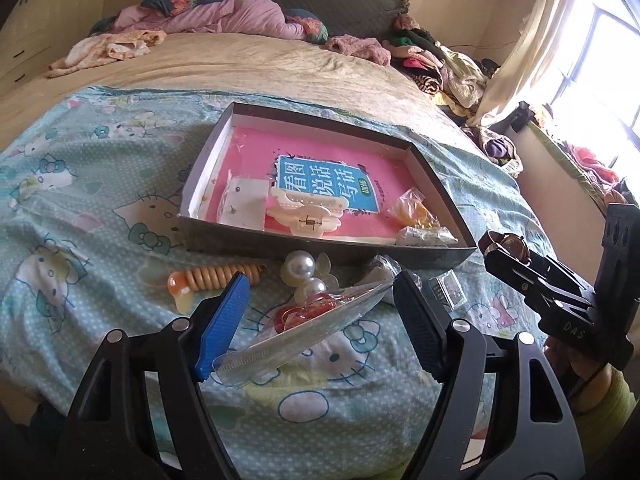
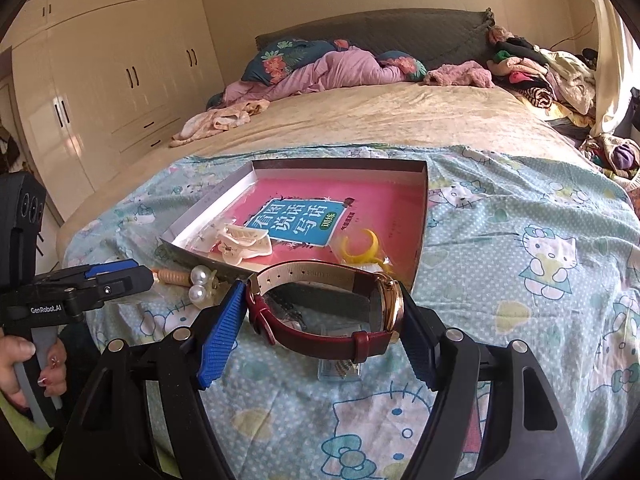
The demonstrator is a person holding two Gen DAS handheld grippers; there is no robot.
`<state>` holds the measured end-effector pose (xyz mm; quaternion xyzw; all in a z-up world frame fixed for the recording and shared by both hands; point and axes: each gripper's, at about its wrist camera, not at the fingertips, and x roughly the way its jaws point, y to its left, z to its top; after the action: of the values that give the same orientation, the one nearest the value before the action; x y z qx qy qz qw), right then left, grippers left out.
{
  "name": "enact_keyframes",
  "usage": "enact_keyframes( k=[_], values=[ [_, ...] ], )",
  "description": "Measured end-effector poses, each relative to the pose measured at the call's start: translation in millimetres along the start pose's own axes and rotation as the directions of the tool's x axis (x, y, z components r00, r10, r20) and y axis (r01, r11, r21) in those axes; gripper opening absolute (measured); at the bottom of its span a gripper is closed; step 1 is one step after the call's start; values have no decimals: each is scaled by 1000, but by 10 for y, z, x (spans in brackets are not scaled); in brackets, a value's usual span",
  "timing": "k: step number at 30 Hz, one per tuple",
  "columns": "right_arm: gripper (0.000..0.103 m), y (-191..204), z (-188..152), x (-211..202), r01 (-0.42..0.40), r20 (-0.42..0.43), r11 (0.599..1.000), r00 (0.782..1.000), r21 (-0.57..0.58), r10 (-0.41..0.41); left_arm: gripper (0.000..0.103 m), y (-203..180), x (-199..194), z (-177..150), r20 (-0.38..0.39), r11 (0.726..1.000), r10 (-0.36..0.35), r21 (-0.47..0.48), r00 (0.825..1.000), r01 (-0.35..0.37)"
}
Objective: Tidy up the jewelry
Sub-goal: 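Carry the watch and earring bag over the pink box and open both tools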
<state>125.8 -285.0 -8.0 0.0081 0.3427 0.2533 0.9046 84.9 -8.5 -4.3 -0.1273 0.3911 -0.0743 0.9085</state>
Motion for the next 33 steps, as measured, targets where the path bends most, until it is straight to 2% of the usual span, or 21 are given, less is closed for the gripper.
enact_keyframes(
  k=[15, 26, 33],
  values=[
    [71, 32, 109, 193, -19, -7, 1000, 1000, -13, 19, 66, 305, -41, 240, 53, 997, 42, -65, 998, -39],
    [71, 30, 240, 329, -22, 8, 1000, 1000, -22, 22, 66, 395, 74, 455, 69, 995, 63, -85, 996, -57],
    [71, -18, 321, 391, -9, 16, 1000, 1000, -24, 9, 66, 369, 210, 596, 66, 995, 74, -67, 995, -70]
  ],
)
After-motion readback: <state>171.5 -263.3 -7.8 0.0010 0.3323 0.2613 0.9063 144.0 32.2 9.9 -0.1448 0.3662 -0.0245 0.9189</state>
